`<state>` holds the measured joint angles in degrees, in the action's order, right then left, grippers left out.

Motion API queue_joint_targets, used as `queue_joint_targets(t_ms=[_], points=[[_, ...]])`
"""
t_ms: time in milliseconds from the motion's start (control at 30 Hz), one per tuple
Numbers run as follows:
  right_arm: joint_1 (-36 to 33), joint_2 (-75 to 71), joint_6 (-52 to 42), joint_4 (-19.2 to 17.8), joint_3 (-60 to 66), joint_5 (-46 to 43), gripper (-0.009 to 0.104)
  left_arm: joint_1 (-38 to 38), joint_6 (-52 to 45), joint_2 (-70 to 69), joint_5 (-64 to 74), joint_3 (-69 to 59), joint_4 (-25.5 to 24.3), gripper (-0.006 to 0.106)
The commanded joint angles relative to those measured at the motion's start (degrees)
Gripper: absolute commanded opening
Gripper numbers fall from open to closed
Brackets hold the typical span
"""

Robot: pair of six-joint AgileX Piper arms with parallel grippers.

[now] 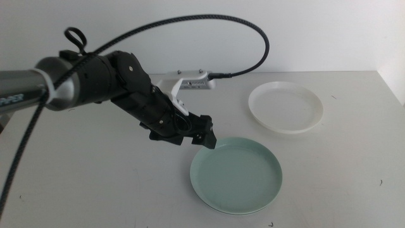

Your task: Stack the three bowls on top of each other.

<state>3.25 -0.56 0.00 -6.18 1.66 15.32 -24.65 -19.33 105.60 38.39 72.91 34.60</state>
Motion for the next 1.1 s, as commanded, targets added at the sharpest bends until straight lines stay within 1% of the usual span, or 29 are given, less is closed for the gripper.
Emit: queue_joint_targets(t_ms=[0, 133, 300, 400, 500, 700, 833, 1067], points=[[-0.12, -1.57, -0.58, -0.57, -0.42, -4.49, 0.050, 0.65, -5.56, -6.65, 1.05, 1.64, 3.71, 0.105], [-0.12, -1.57, -0.58, -0.57, -0.42, -4.49, 0.050, 4.59, -7.37, -14.06, 7.93, 1.64, 5.80, 0.105], [-0.12, -1.57, -0.58, -0.57, -0.42, -4.49, 0.050, 9.48, -12.06, -23.44, 16.65, 1.64, 5.66, 0.105], [-0.12, -1.57, -0.58, -0.57, -0.42, -4.49, 0.050, 12.03, -13.73, -29.55, 19.85, 1.64, 4.77, 0.105], [-0.12, -1.57, -0.58, -0.57, -0.42, -4.49, 0.050, 13.82, -12.18, -34.86, 20.70, 1.64, 2.32, 0.105], [-0.12, -1.57, -0.58, -0.57, -0.42, -4.49, 0.050, 14.39, -9.83, -42.46, 20.59, 1.64, -2.92, 0.105], [-0.12, -1.57, -0.58, -0.57, -0.42, -4.49, 0.050, 14.39, -9.83, -44.65, 20.22, 1.64, -3.61, 0.105], [-0.12, -1.57, -0.58, -0.57, -0.42, -4.49, 0.050, 14.39, -9.83, -44.59, 20.60, 1.64, -3.67, 0.105]])
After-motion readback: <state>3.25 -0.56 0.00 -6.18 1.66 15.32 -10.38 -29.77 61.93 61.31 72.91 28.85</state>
